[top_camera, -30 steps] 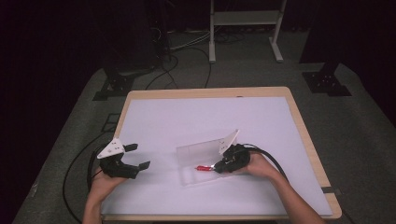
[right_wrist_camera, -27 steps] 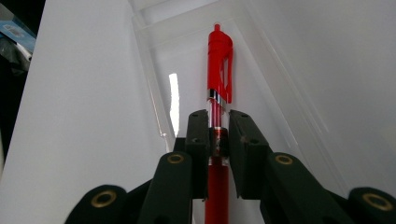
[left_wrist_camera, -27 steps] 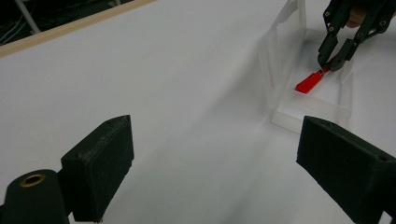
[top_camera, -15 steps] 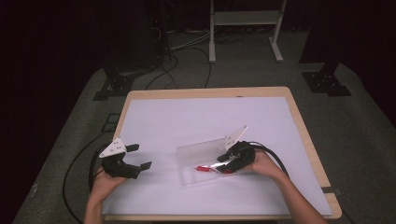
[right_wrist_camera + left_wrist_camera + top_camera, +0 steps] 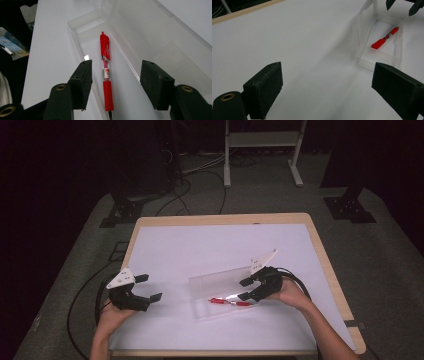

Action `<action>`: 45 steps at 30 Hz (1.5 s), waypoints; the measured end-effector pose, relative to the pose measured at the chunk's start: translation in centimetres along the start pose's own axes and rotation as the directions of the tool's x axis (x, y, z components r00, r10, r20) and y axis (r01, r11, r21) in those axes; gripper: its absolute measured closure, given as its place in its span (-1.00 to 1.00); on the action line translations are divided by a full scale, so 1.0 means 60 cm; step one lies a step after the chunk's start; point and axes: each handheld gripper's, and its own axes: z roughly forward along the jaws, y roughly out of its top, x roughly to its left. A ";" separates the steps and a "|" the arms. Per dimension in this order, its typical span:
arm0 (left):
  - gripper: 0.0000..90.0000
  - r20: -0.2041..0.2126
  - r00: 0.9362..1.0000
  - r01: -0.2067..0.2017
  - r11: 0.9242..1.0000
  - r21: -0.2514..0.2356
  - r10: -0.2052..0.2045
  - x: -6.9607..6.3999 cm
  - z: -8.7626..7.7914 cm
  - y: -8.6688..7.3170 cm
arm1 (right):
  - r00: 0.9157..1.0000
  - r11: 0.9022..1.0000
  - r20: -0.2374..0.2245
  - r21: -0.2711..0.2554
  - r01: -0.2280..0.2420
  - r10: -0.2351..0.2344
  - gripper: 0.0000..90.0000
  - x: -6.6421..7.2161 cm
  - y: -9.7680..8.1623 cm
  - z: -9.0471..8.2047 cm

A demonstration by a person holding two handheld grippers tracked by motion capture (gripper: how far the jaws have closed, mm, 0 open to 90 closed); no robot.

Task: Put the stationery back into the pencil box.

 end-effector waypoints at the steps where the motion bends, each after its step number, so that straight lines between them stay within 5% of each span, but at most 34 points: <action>1: -0.79 0.000 1.000 0.000 1.000 0.000 0.000 0.000 0.000 0.000 | 1.000 1.000 0.000 0.000 0.000 0.000 -0.08 0.000 0.000 0.000; 27: -0.79 0.002 1.000 0.002 1.000 -0.005 -0.002 -0.002 0.000 -0.001 | 0.995 0.996 0.079 -0.056 -0.063 0.068 -0.20 0.007 -0.035 -0.069; 45: -0.79 0.001 1.000 0.001 1.000 -0.009 -0.001 -0.003 -0.002 -0.002 | 0.990 0.995 0.115 -0.069 -0.078 0.085 -0.24 0.012 -0.055 -0.090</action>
